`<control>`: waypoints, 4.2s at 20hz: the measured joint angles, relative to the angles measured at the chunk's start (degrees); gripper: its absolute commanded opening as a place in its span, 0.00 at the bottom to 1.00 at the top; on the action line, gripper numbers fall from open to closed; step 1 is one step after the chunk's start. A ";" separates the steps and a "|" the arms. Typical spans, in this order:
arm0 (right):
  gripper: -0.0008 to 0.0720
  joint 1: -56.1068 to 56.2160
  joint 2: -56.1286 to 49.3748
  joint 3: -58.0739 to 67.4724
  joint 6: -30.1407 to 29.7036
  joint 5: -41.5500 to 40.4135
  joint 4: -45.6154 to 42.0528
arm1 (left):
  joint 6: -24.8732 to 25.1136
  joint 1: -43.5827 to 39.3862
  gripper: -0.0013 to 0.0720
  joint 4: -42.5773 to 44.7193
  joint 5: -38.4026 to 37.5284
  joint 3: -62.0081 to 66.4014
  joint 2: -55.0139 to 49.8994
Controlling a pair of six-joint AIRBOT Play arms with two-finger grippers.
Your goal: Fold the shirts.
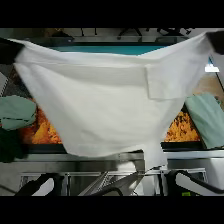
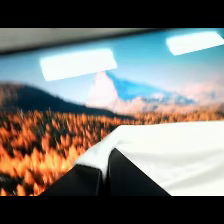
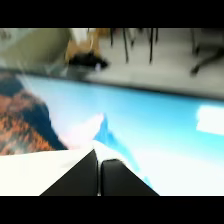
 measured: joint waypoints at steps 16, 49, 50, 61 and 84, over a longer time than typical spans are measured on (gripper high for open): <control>0.04 7.21 -37.27 -1.25 2.45 -7.98 -9.01 | 0.66 -1.84 0.04 7.85 0.02 12.39 -48.02; 0.63 -16.15 1.14 -47.23 17.75 9.92 -20.55 | -0.35 8.59 0.05 0.76 -9.20 -35.21 -30.21; 0.63 -15.80 1.49 -49.24 17.75 9.92 -20.48 | 0.20 8.37 0.04 0.68 -7.30 -35.89 -30.16; 0.63 -0.85 -2.16 -57.61 17.75 4.72 -16.92 | 1.84 7.96 0.04 -3.85 -6.32 -37.20 -29.44; 0.04 5.20 11.45 -46.34 29.22 8.81 -29.64 | -10.86 10.47 0.04 8.70 -13.22 -42.14 -13.07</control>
